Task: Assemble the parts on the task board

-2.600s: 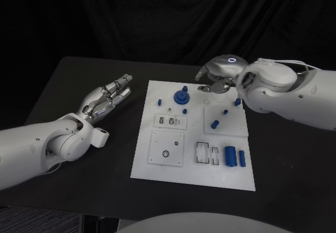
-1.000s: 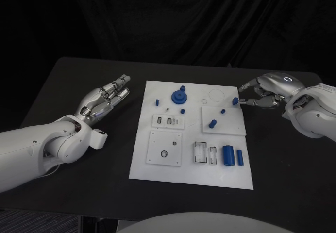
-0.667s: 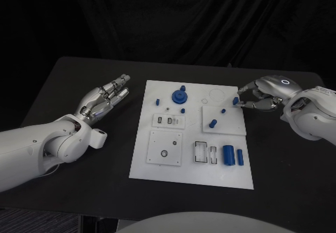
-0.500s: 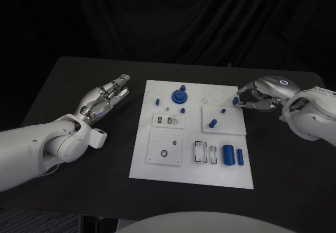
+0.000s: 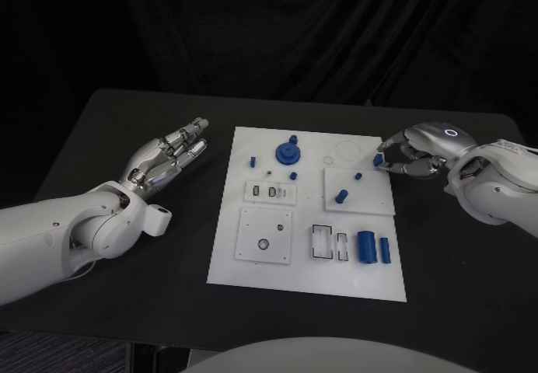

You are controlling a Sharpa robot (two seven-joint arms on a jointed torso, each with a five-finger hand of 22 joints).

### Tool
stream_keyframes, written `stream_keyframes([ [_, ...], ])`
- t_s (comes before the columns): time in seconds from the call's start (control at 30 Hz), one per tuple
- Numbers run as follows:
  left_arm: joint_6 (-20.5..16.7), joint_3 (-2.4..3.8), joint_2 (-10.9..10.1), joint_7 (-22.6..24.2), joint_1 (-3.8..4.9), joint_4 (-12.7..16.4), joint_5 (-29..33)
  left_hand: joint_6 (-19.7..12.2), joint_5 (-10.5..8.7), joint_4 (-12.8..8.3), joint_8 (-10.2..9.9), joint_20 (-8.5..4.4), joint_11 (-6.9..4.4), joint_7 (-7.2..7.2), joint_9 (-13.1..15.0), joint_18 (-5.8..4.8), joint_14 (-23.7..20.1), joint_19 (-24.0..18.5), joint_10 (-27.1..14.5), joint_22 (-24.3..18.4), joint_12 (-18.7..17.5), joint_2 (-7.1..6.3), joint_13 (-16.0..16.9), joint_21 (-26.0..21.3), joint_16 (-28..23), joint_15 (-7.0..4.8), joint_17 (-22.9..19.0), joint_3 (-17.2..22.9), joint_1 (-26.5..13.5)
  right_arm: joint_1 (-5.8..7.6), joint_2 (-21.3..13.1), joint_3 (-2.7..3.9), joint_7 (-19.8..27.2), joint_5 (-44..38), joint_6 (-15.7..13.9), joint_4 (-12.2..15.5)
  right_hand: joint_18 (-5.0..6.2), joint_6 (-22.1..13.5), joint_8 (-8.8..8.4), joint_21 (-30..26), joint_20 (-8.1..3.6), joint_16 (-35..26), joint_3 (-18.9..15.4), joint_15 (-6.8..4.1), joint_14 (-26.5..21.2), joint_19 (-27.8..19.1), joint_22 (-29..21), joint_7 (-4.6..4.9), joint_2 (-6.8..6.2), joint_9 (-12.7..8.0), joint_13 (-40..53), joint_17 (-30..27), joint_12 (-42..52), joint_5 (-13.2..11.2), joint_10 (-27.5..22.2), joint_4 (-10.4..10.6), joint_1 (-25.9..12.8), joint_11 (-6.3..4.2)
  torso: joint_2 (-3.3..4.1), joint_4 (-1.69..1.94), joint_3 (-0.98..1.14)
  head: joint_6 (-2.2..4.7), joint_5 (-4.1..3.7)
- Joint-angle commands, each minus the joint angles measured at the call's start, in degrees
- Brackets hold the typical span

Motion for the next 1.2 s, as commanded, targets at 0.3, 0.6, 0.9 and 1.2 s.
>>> stream_keyframes([
  [0.3, 0.99, 0.04, 0.0, 9.33, -0.12, 0.09, 0.09, -0.14, 0.26, -0.04, 0.05, 0.52, 0.42, 0.67, 0.04, 0.4, -0.13, 0.08, 0.06, -0.07, -0.16, -0.11, 0.01, -0.18, -0.21, 0.35, -0.06, 0.35, 0.72, -0.34, 0.47, 0.03, -2.67, -1.11, -0.26, -0.81, -0.61, -0.33, -0.25, -0.47, 0.49, -0.07, 0.0, 0.29, 5.87, 5.38, 14.65, 0.16, 0.09, -0.03, 15.08, 14.53, 0.15, 0.08, 6.08, -0.22, 0.22, 0.43, -0.03, -0.01, -0.01, -0.21, -0.07],
  [0.6, 1.0, 0.04, 0.01, 9.32, -0.14, 0.09, 0.09, -0.28, 0.26, -0.04, 0.04, 0.6, 0.74, 0.77, 0.03, 0.41, -0.13, 0.08, 0.14, -0.07, -0.13, -0.13, 0.03, -0.17, -0.21, 0.47, -0.06, 0.41, 0.76, -0.45, 1.24, 0.03, -2.72, -1.12, -0.25, -1.47, -0.6, 0.08, -0.03, -0.51, 0.56, -0.09, -0.15, 0.38, 5.86, 5.36, 14.63, 0.28, 0.42, 0.1, 15.08, 14.49, 0.15, -0.17, 6.08, 0.04, -0.18, 0.54, -0.02, 0.04, -0.01, -0.31, -0.18],
  [0.9, 1.07, 0.04, 0.03, 9.26, -0.15, 0.01, 0.09, -0.28, 0.26, -0.04, 0.04, 0.6, 0.74, 0.77, 0.03, 0.41, -0.13, 0.08, 0.14, -0.07, -0.13, -0.13, 0.03, -0.17, -0.21, 0.47, -0.06, 0.41, 0.76, -0.75, 1.96, 0.03, -2.82, -1.12, -0.19, -2.18, -0.59, 0.68, 0.25, -0.56, 0.61, -0.1, -0.26, 0.44, 5.86, 5.33, 14.61, 0.34, 0.61, 0.27, 15.08, 14.46, 0.15, -0.22, 6.08, 0.13, -0.37, 0.6, -0.03, 0.02, -0.01, -0.4, -0.12],
  [1.2, 1.18, 0.04, 0.07, 9.2, -0.16, -0.12, 0.09, -0.3, 0.27, -0.04, 0.03, 0.65, 0.85, 0.67, 0.03, 0.4, -0.13, 0.08, 0.15, -0.07, -0.13, -0.16, 0.03, -0.17, -0.21, 0.54, -0.06, 0.44, 0.78, -0.82, 2.5, 0.04, -2.82, -1.12, -0.03, -2.62, -0.59, 1.54, 0.65, -0.54, 0.68, -0.11, -0.39, 0.5, 5.85, 5.35, 14.63, 0.4, 0.72, 0.51, 15.08, 14.44, 0.15, -0.19, 6.08, 0.08, -0.44, 0.66, -0.03, -0.02, -0.01, -0.62, -0.04],
])
